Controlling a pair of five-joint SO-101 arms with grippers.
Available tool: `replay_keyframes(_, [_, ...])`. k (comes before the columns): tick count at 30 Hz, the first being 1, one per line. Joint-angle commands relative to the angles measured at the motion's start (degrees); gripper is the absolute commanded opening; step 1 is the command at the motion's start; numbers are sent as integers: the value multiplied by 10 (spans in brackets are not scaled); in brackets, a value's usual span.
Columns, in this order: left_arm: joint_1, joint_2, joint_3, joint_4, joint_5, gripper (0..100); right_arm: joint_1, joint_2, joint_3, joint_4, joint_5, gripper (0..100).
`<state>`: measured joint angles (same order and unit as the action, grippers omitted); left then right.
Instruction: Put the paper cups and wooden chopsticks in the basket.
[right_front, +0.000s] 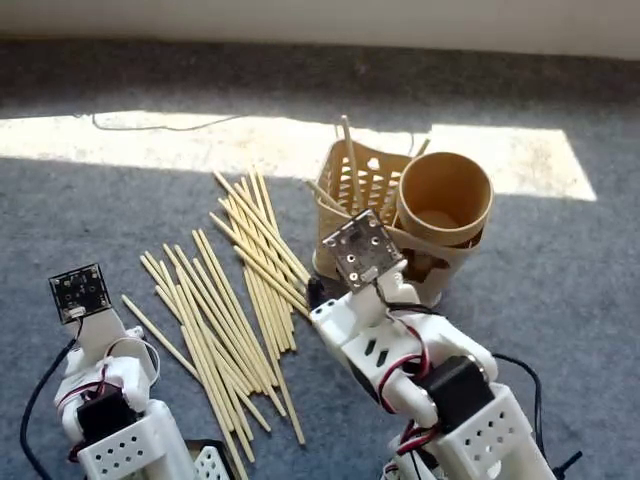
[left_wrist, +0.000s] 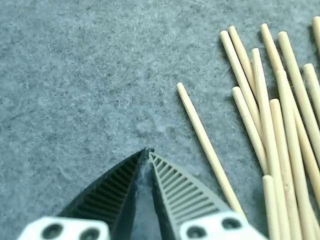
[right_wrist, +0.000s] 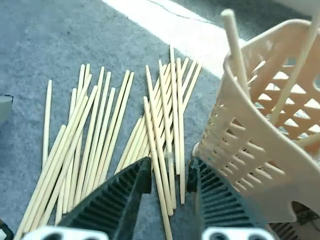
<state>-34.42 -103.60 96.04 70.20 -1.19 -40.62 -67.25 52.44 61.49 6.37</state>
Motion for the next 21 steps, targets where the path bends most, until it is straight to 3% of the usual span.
replay_keyframes(1, [-6,-5,11,2,-3,7,-46,47,-36,16,0,131])
replay_keyframes(10, [-6,-5,11,2,-3,7,-58,167,-40,-29,2,131])
replay_keyframes(15, [-6,-5,11,2,-3,7,-58,229,-40,-90,50,131])
replay_keyframes(21, [-6,-5,11,2,-3,7,-58,327,-40,-177,57,131])
